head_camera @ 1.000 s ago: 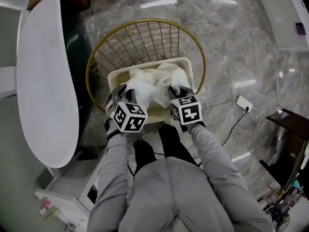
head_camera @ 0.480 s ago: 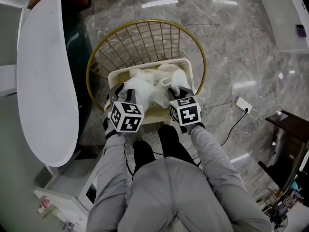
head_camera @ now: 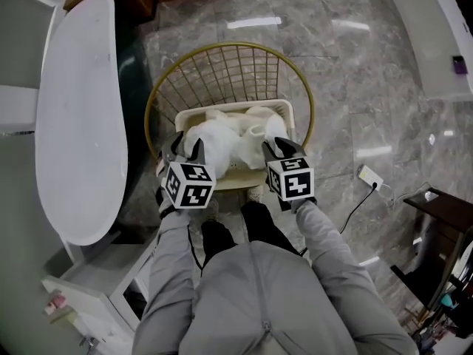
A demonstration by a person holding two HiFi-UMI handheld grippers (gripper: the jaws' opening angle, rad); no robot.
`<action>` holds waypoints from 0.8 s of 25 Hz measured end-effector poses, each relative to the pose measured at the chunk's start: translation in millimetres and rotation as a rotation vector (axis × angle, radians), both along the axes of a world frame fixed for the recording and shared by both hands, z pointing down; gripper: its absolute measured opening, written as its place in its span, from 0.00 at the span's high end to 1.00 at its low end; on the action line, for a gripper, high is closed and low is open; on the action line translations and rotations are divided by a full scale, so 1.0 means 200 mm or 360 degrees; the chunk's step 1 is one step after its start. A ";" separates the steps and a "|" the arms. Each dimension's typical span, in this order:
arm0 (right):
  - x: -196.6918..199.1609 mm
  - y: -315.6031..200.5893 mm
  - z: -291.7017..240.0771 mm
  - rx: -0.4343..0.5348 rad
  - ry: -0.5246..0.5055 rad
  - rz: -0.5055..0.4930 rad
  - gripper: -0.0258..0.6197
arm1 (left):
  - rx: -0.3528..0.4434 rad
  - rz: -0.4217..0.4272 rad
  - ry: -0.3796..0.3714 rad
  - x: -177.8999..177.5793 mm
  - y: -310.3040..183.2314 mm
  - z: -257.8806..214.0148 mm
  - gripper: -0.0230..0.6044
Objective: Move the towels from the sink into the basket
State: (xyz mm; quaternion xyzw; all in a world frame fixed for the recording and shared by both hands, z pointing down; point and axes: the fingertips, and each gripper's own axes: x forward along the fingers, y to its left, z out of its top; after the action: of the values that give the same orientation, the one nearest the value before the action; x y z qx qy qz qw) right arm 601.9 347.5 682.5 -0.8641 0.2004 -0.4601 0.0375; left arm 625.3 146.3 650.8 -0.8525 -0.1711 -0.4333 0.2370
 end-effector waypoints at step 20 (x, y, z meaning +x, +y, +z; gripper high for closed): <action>-0.07 0.00 -0.65 0.0045 0.0510 -0.0075 0.79 | -0.0133 -0.0433 0.0385 -0.41 -0.21 -0.61 0.60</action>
State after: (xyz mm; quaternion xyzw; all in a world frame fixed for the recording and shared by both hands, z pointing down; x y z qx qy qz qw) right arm 587.1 347.1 552.8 -0.9209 0.2306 -0.3144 0.0063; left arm 544.0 103.5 527.9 -0.9228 -0.0424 -0.3482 0.1596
